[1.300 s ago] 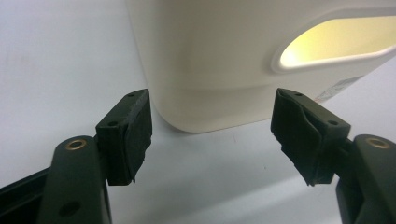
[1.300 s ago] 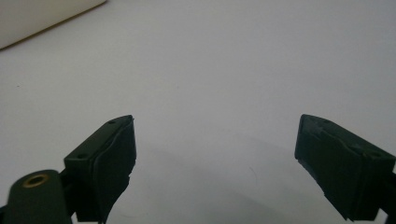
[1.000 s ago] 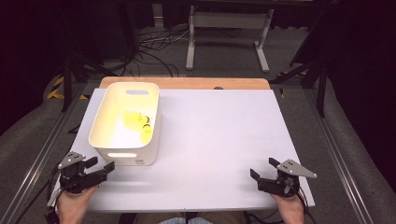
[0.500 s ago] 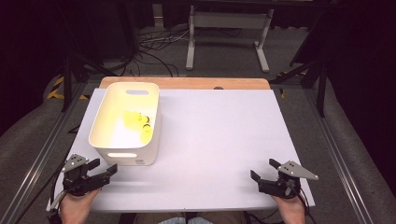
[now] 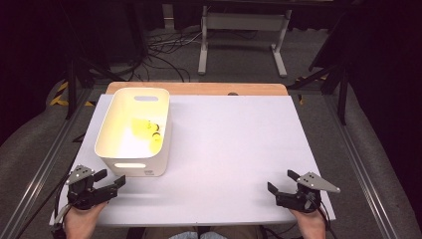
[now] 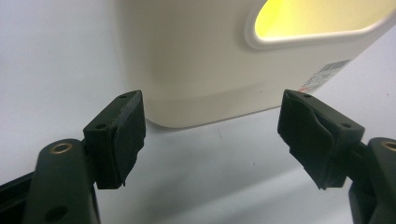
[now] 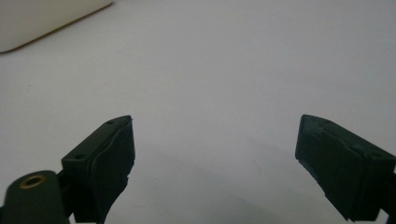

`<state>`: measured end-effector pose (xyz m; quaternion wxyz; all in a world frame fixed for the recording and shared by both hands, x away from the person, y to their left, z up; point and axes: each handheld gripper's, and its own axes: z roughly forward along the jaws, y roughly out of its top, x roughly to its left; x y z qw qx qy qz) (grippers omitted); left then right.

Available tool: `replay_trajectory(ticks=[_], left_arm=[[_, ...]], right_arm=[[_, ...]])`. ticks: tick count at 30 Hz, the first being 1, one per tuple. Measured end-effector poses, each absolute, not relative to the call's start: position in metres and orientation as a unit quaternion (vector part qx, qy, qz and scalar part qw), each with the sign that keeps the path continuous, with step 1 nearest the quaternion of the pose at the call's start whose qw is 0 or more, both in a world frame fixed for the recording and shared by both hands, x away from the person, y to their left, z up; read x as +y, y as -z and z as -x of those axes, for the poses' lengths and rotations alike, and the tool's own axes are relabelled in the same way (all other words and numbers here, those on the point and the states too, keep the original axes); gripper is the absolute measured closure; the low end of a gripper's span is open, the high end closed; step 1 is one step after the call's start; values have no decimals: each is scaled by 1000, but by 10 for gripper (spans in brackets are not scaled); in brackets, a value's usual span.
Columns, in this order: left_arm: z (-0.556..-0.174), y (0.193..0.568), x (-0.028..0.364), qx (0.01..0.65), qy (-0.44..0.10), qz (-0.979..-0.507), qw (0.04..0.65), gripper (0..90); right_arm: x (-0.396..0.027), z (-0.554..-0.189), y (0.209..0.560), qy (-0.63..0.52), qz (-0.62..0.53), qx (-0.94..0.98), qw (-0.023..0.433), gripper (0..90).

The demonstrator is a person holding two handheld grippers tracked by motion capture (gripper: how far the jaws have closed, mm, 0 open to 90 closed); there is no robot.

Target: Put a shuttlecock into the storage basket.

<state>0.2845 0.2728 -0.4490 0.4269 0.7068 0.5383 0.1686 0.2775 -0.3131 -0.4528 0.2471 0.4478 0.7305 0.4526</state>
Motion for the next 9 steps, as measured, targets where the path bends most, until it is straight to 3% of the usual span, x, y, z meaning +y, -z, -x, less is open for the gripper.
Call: replay_trajectory(ticks=[9], left_arm=[[-285, 449, 273, 538, -169, -707, 427, 236]], right_arm=[[-313, -278, 453, -453, -449, 730, 245, 125]])
